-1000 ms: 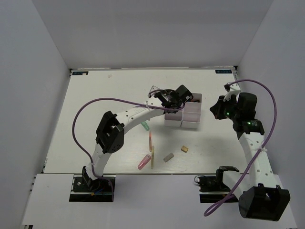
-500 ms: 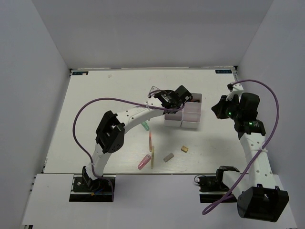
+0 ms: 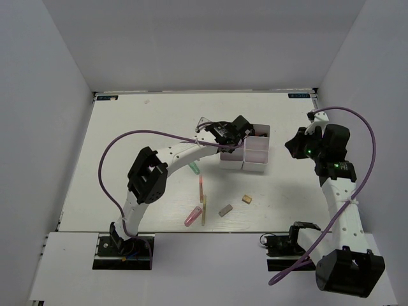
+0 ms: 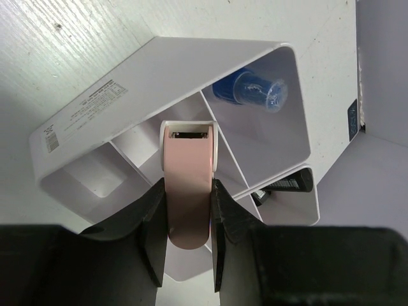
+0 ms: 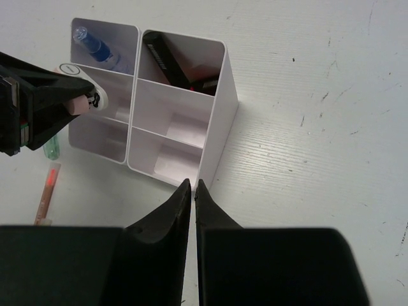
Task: Sort the stationery into containers
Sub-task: Place the stationery into the container
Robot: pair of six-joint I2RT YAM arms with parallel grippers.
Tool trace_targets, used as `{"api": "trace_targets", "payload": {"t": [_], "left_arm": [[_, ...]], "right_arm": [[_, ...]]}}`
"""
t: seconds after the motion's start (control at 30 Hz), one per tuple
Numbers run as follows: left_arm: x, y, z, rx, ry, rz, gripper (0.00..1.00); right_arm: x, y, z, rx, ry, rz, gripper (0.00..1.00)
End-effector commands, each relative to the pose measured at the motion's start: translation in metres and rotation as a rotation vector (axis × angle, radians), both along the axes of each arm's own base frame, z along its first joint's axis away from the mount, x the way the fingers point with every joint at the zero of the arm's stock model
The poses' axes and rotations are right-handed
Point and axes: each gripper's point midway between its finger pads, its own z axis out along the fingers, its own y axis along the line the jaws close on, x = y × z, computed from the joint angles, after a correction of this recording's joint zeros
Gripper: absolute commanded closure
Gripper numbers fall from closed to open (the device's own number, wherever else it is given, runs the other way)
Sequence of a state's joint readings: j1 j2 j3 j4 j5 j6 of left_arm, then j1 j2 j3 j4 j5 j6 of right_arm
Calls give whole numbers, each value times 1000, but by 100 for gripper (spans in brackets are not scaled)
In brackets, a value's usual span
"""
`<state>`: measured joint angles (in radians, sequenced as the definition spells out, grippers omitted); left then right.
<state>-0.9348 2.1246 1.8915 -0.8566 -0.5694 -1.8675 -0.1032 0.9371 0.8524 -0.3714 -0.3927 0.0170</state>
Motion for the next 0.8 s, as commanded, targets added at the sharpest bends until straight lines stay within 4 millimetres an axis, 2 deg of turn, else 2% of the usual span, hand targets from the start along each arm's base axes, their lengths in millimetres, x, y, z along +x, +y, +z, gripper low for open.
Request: {"api": "trace_targets", "payload": {"t": [0.0, 0.07, 0.4, 0.77], "left_arm": [[5, 4, 2, -3, -13, 26, 71], [7, 4, 1, -4, -14, 27, 68], [11, -2, 0, 1, -16, 11, 62], [12, -9, 8, -7, -35, -20, 51]], "right_arm": [[1, 0, 3, 9, -26, -1, 91], [0, -1, 4, 11, -28, -2, 91], [0, 0, 4, 25, -24, 6, 91], [-1, 1, 4, 33, -23, 13, 91]]}}
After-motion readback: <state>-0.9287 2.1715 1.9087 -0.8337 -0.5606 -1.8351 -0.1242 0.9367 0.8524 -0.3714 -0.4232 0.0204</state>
